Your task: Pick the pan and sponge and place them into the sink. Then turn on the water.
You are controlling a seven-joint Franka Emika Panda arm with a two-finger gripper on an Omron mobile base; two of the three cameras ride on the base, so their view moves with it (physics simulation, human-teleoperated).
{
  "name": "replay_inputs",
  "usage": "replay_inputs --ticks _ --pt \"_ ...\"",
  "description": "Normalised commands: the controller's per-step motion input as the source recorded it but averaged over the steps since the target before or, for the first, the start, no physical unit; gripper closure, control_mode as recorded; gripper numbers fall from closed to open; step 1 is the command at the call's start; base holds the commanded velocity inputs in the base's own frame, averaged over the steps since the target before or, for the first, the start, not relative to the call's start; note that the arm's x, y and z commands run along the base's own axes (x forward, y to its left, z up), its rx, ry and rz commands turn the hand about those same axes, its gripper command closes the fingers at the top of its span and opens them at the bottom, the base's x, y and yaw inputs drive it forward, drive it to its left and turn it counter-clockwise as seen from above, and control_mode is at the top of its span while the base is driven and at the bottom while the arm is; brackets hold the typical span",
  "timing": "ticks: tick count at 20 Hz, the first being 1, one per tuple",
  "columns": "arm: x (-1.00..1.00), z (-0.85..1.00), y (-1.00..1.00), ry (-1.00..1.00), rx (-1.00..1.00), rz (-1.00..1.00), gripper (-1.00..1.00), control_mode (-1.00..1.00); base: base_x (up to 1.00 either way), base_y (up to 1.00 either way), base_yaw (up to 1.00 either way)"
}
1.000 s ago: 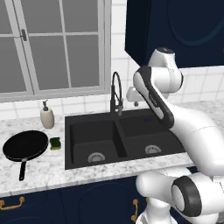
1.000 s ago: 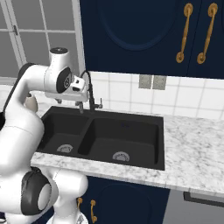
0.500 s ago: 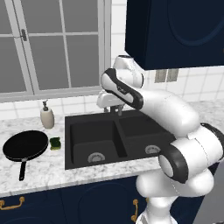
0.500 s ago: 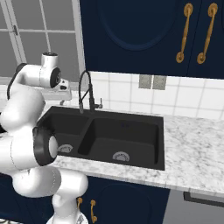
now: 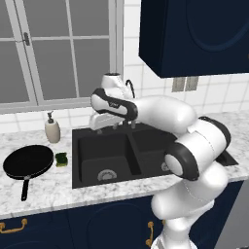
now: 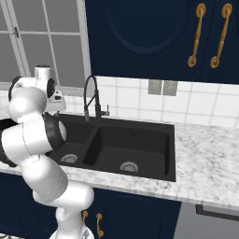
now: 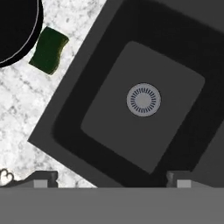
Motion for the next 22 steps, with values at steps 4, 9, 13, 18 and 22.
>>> replay_inputs --ticks 4,9,13,18,22 --pt "0.00 -0.27 0.60 0.00 -0.07 -0.04 -1.00 -1.00 0.00 0.00 0.00" --pt "-0.09 -0.20 0.81 0.00 -0.07 -0.11 -1.00 -1.00 0.00 0.00 0.00" --pt "-0.41 -0.06 0.69 0.03 -0.04 -0.13 -1.00 -1.00 0.00 0.00 0.00" --pt "-0.41 -0.15 0.78 0.04 -0.07 -0.17 -1.00 -1.00 0.00 0.00 0.00" --pt "-0.49 -0.13 0.60 0.00 -0.02 -0.17 -1.00 -1.00 0.00 0.00 0.00"
